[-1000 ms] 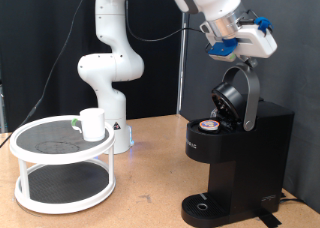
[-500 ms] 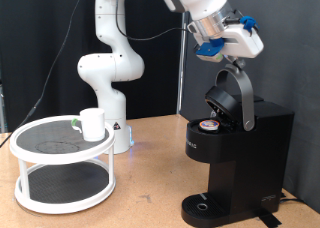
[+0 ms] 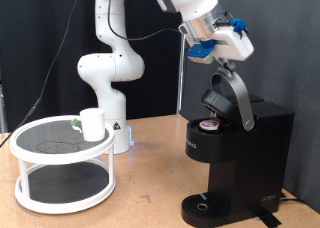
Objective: Make a cup of coffee with the keurig machine
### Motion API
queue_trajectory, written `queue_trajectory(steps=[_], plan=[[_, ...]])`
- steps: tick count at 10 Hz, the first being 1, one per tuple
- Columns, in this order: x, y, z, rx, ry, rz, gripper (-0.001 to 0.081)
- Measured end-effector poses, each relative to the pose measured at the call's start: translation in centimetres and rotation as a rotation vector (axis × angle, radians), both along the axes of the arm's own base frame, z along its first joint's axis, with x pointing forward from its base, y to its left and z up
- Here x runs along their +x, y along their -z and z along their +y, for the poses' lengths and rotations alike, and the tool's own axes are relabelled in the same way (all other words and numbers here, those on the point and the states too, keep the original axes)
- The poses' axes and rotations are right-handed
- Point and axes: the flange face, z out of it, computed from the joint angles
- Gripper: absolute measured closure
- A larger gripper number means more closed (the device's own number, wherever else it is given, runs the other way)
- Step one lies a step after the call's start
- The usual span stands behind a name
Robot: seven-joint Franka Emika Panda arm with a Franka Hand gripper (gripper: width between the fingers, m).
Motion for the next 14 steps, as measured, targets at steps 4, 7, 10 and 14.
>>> queue_trajectory(steps=[4,7,10,14], plan=[[-0.3,0.5,-1.1,-0.019,-0.003,0.003,0.0801],[-0.4,0.7,-1.7,-0.033,-0.008,0.007,0.0801],[-0.8,1.0,-2.2,-0.051,-0.016,0.021,0.0801],[-1.0,1.7,-3.3,-0.081,0.009,0.033,0.0801]])
